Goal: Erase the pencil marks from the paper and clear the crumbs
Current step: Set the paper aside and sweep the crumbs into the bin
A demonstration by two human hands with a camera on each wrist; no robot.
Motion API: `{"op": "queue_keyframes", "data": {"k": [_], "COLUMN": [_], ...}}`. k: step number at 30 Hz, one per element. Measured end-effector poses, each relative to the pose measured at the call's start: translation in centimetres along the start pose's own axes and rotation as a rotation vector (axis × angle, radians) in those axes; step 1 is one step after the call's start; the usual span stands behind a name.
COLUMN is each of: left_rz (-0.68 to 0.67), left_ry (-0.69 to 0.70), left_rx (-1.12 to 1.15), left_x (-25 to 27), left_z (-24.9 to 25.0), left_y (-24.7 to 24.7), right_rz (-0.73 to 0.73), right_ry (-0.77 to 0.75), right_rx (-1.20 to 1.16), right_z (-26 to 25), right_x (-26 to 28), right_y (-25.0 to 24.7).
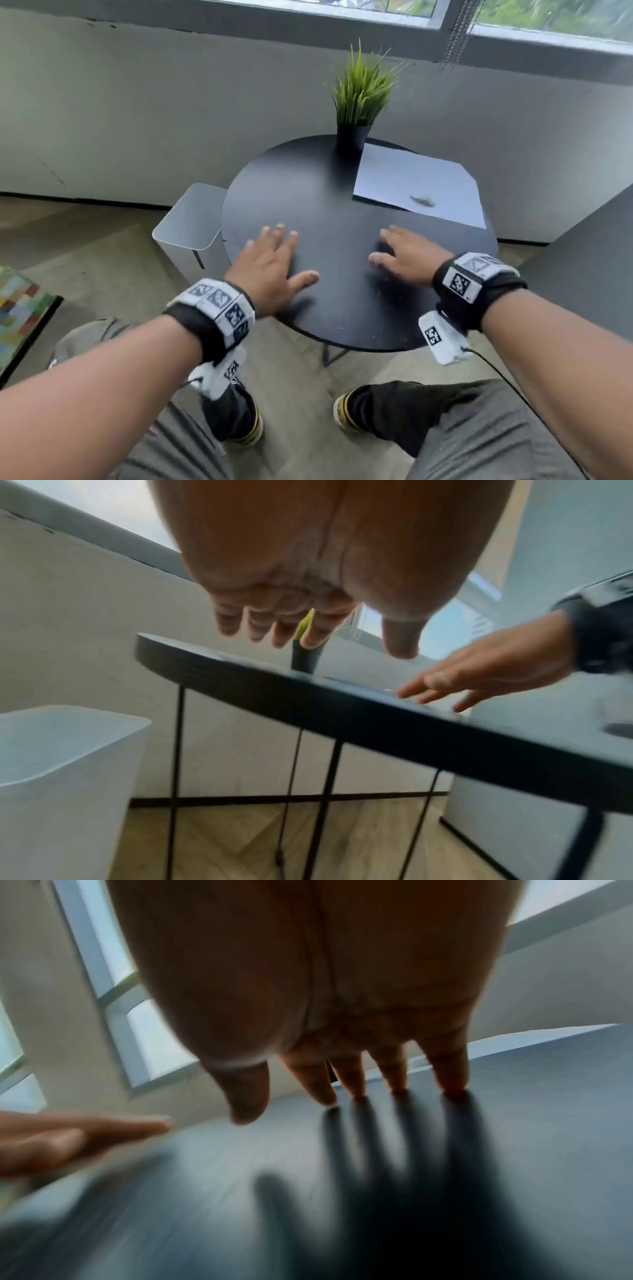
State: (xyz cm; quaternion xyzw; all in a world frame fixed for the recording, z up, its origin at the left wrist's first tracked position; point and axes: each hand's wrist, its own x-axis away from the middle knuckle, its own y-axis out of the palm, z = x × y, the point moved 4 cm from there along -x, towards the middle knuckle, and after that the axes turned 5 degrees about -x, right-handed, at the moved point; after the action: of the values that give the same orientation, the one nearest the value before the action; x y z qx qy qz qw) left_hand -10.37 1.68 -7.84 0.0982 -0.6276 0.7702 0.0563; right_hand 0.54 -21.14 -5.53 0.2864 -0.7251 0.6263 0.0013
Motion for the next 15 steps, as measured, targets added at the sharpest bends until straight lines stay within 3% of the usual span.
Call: {"op": "queue_keyframes", "data": {"k": [1, 3, 6, 8, 10, 12, 13, 15], "left_rz": [-0.038, -0.082, -0.066, 0.037, 0.172, 0.113, 0.055, 0.047], "left_ry": [-0.052, 0.008, 0.367, 0.510, 0.373, 0.098, 0.039, 0.207], "left_rx": [-0.074, -0.160, 0.003, 0.183, 0.227, 0.097, 0.011, -0.060], "left_x": [-0.7, -0.7, 1.8, 2.3, 0.7, -0.9, -1.1, 0.0], "left_z": [-0.6, -0.5, 2.2, 2.9, 1.7, -0.3, -0.7, 1.0], "left_y": [0.0, 0.8, 0.7, -0.3, -1.0, -0.6, -0.1, 0.8], "right_rz": [-0.048, -0.122, -0.050, 0.094, 0.080, -0.065, -0.124, -0.195], "right_ry": [0.010, -0.139, -0.430, -0.358, -0.186, -0.108, -0.143, -0.364], "right_rx": [0.066, 0.139, -0.019, -0.153, -0.081, 0.104, 0.181, 0.208], "right_z": [-0.3, -2.5, -5.4, -4.0, -2.5, -2.2, -3.0, -5.3], "right_x": [0.2, 2.4, 4.5, 2.0, 0.0, 0.1, 1.3, 4.0], "right_y": [1.3, 3.4, 1.5, -0.9, -1.1, 1.3, 2.4, 2.8]}}
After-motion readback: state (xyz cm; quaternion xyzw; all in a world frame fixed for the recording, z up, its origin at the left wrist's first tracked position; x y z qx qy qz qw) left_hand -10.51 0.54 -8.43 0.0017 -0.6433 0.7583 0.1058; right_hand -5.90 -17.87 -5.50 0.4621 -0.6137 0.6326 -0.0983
